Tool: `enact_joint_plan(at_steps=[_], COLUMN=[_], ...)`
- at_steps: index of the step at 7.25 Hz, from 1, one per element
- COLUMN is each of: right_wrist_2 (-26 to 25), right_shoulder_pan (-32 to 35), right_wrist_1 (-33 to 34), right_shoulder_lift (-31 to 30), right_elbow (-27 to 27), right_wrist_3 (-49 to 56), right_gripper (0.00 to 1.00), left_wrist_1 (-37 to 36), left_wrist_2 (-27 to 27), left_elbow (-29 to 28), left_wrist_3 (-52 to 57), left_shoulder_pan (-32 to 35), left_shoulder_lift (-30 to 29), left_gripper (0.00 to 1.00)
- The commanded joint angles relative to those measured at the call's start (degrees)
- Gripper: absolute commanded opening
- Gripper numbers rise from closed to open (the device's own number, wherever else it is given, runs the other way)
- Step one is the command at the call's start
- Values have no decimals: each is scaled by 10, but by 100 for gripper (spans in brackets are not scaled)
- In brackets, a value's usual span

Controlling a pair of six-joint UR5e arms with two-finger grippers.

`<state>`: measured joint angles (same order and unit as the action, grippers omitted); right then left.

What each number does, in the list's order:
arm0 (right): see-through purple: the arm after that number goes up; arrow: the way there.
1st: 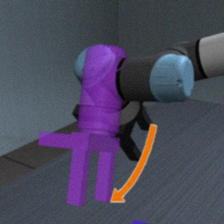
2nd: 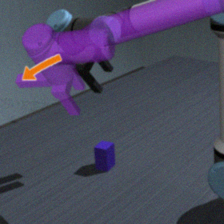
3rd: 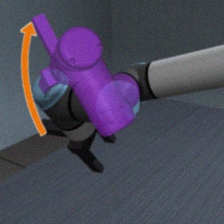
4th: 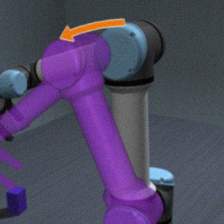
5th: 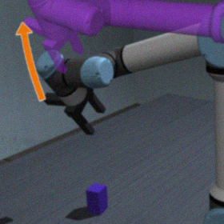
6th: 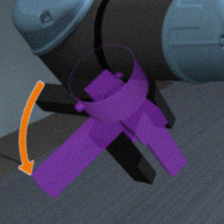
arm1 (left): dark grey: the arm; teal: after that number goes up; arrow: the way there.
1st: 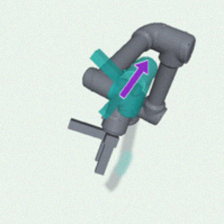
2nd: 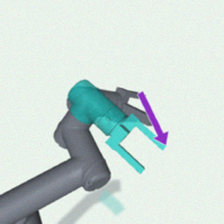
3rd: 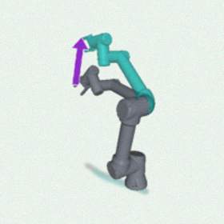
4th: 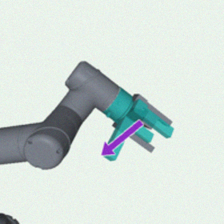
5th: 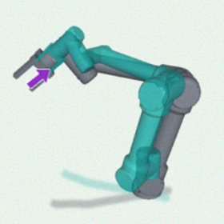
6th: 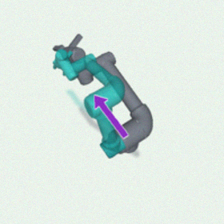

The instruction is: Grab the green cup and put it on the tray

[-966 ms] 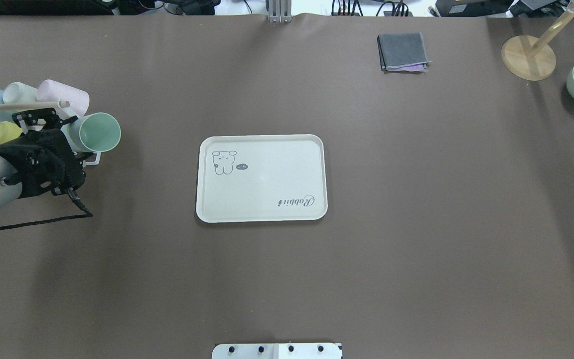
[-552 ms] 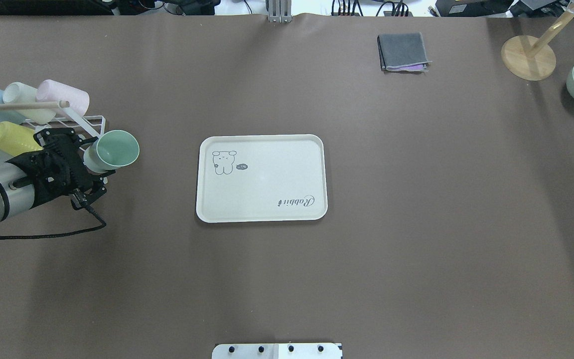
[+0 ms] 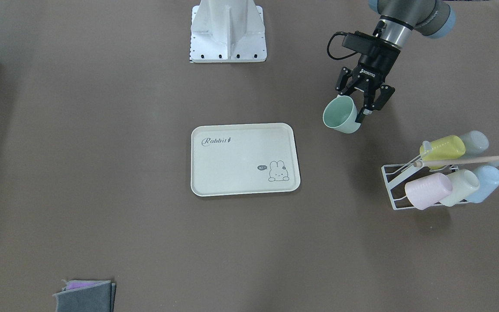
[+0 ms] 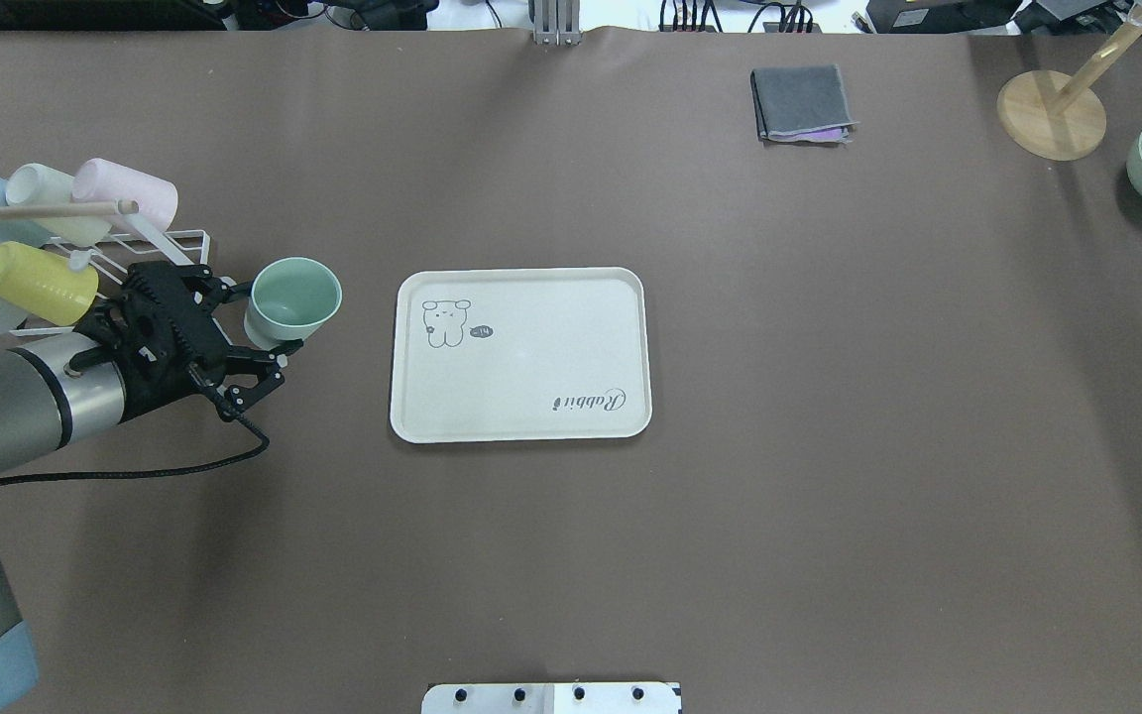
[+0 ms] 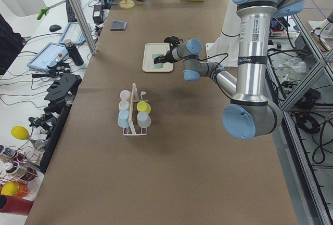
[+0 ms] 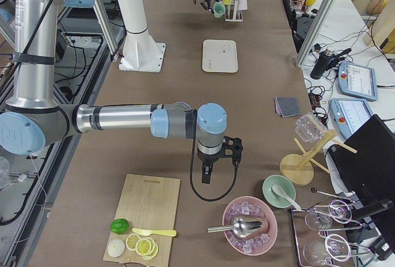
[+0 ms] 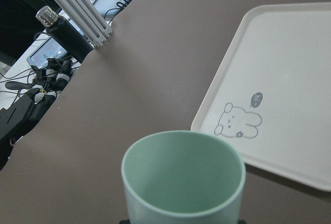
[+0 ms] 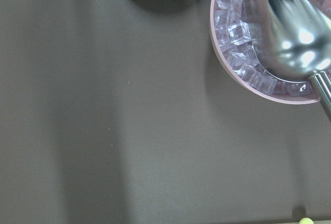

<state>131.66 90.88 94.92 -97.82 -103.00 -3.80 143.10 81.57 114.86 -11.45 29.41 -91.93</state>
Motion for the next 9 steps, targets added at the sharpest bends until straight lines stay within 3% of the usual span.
enact_joint_plan(at_steps=[1,4,7,9], right_wrist_2=[0,0,1,-1], right_shoulder_pan=[0,0,0,0], right_wrist_1=[-1,0,0,-1], right_shoulder_lift=[0,0,0,0], right_elbow=[1,1,3,3], right_wrist_3=[0,0,-1,-1], right_gripper=[100,100,100,100], left_wrist_1=[65,94,155,188], left_wrist_2=[-2,-3,-4,-17], left_elbow=[-25,-120,-305,-346], left_wrist_3=[-74,-153,-172,-172], left_shoulder_pan=[-7,-16,-18,-22], left_shoulder_lift=[-24,-145,-298,-307], left_gripper=[0,0,0,0])
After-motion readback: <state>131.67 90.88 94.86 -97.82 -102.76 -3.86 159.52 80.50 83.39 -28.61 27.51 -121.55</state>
